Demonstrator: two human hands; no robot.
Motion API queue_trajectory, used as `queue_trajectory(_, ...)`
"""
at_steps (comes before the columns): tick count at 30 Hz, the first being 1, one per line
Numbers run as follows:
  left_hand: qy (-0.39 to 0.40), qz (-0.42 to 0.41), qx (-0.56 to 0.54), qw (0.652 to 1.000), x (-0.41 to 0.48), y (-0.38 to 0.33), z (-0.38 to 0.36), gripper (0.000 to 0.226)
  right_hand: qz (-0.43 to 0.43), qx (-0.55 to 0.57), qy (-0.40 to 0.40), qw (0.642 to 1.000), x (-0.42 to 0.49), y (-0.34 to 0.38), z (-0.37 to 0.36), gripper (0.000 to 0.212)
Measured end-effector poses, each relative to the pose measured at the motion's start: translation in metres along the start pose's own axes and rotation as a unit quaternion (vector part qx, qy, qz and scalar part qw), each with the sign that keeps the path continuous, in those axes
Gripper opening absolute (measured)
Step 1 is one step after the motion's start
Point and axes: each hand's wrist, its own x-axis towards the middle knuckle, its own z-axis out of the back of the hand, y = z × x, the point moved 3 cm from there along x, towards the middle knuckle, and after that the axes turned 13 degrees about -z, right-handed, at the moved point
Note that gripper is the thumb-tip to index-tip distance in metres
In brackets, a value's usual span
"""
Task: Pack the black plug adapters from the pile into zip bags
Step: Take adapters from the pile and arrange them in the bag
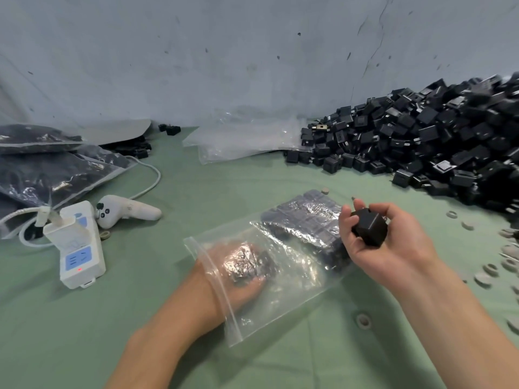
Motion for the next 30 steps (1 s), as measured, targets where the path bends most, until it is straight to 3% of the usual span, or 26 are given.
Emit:
queue_trajectory(9,-0.001,-0.038,-0.017,0.999,0.025,-0.013,-0.011,0.044,-0.024,-0.006,-0.007,1.0,0.003,0.0,-0.003,0.018)
queue_trajectory(11,-0.004,-0.071,0.039,0.997,0.027,-0.014,-0.012,0.049,-0.023,-0.008,-0.011,1.0,0.004,0.001,-0.004,0.017)
queue_trajectory(15,-0.022,-0.096,0.031,0.995,0.031,-0.015,-0.014,0.038,-0.022,-0.011,-0.016,1.0,0.006,0.004,-0.007,0.016)
queue_trajectory(20,0.006,-0.047,-0.002,0.999,0.034,-0.01,-0.021,0.021,-0.021,-0.014,-0.02,0.999,0.009,0.008,-0.012,0.019)
queue_trajectory(24,-0.043,-0.1,0.026,0.994,0.041,-0.012,-0.021,0.033,-0.019,-0.019,-0.023,0.999,0.013,0.011,-0.016,0.02)
queue_trajectory(27,-0.04,-0.119,0.047,0.991,0.047,-0.01,-0.023,0.03,-0.019,-0.025,-0.028,0.999,0.016,0.013,-0.019,0.02)
queue_trajectory(30,-0.016,-0.067,-0.012,0.998,0.052,-0.001,-0.028,0.037,-0.019,-0.031,-0.032,0.999,0.02,0.014,-0.024,0.019)
